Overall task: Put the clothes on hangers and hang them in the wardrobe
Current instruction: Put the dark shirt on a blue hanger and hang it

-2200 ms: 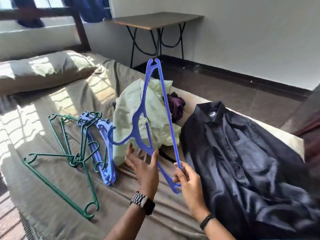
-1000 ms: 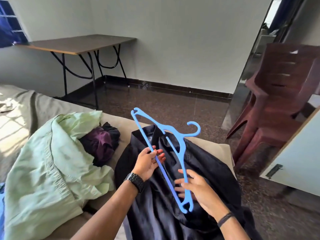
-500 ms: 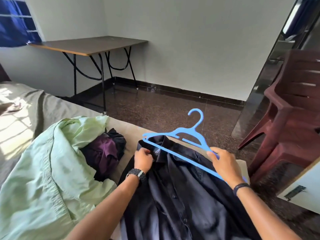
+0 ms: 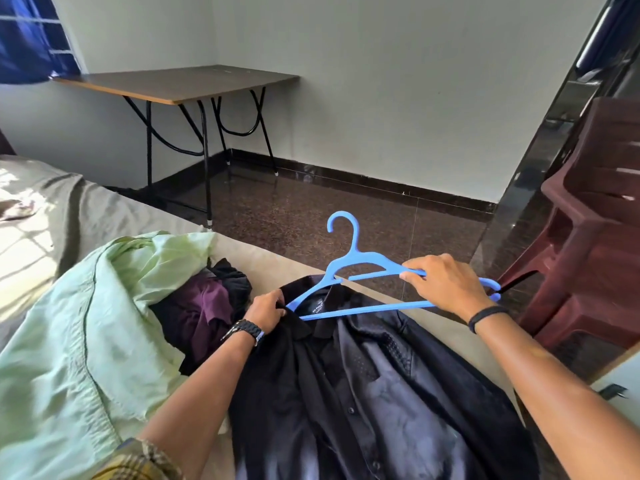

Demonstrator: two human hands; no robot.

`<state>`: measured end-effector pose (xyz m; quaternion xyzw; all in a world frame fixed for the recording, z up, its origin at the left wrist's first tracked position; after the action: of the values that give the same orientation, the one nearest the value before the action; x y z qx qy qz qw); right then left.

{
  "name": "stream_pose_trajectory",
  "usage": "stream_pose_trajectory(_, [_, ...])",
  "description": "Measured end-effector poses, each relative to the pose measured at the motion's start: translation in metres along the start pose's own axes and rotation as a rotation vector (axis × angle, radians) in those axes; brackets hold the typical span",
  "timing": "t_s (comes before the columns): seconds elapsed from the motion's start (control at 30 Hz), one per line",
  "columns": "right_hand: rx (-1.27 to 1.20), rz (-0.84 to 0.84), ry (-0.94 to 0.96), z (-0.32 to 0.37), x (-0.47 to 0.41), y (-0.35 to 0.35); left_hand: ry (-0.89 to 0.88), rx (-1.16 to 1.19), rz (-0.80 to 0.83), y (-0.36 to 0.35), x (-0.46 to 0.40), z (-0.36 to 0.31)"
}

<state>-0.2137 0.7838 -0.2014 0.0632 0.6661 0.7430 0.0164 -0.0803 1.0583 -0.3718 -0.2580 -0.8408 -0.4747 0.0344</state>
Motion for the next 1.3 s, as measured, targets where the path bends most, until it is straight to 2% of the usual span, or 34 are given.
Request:
stream_pose_trajectory(0.33, [-0.069, 0.141, 0.107, 0.009, -0.015, -0.002, -0.392, 0.19, 0.08, 0.022, 0.049, -0.05])
stream_pose_trajectory(0.5, [-0.24, 0.145, 0.133, 0.037, -0.017, -0.014, -0.452, 0.566, 0.022, 0.049, 0.08, -0.058])
stream_pose_trajectory(0.63, [-0.155, 0.15, 0.21, 0.079, -0.026, -0.023, -0.382, 0.25, -0.044, 0.055, 0.091, -0.056])
stream_pose_trajectory(0.7, [-0.225, 0.065, 0.257, 0.089, -0.03, -0.023, -0.361, 0.28, -0.076, 0.057, 0.096, -0.053])
stream_pose_trajectory(0.77, [-0.256, -0.227, 0.282, 0.089, -0.028, -0.016, -0.345, 0.281, -0.104, 0.06, 0.097, -0.051])
stream_pose_trajectory(0.83, [-0.348, -0.559, 0.151, 0.074, -0.014, -0.015, -0.332, 0.282, -0.115, 0.063, 0.096, -0.05])
stream_pose_trajectory(0.87, [-0.46, -0.613, 0.054, 0.062, -0.009, -0.024, -0.326, 0.278, -0.113, 0.064, 0.095, -0.05])
stream_pose_trajectory(0.9, [-0.571, -0.569, -0.026, 0.051, -0.01, -0.04, -0.32, 0.27, -0.104, 0.064, 0.094, -0.05])
stream_pose_trajectory(0.93, [-0.653, -0.429, -0.079, 0.043, -0.015, -0.06, -0.31, 0.266, -0.088, 0.062, 0.092, -0.051])
stream_pose_trajectory(1.03, [-0.654, 0.177, -0.035, 0.038, -0.028, -0.125, -0.268, 0.215, -0.054, 0.057, 0.091, -0.057])
stream_pose_trajectory(1.1, [-0.668, 0.403, -0.058, 0.037, -0.024, -0.149, -0.26, 0.176, -0.074, 0.057, 0.091, -0.061])
stream_pose_trajectory(1.13, [-0.718, 0.422, -0.088, 0.035, -0.023, -0.153, -0.26, 0.157, -0.087, 0.057, 0.091, -0.063])
stream_pose_trajectory(1.3, [-0.912, 0.268, -0.2, 0.008, -0.036, -0.134, -0.234, 0.134, -0.09, 0.065, 0.089, -0.067])
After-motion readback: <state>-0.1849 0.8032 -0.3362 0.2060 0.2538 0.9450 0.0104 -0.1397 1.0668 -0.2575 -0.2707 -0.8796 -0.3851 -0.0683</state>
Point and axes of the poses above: each hand's wrist, its own x-axis away from the middle knuckle, its own y-axis out of the back of the hand, z = x × y, the point moved 6 cm from there along -x, towards the middle knuckle, and after that the axes turned 14 degrees about z, right-handed, at the moved point
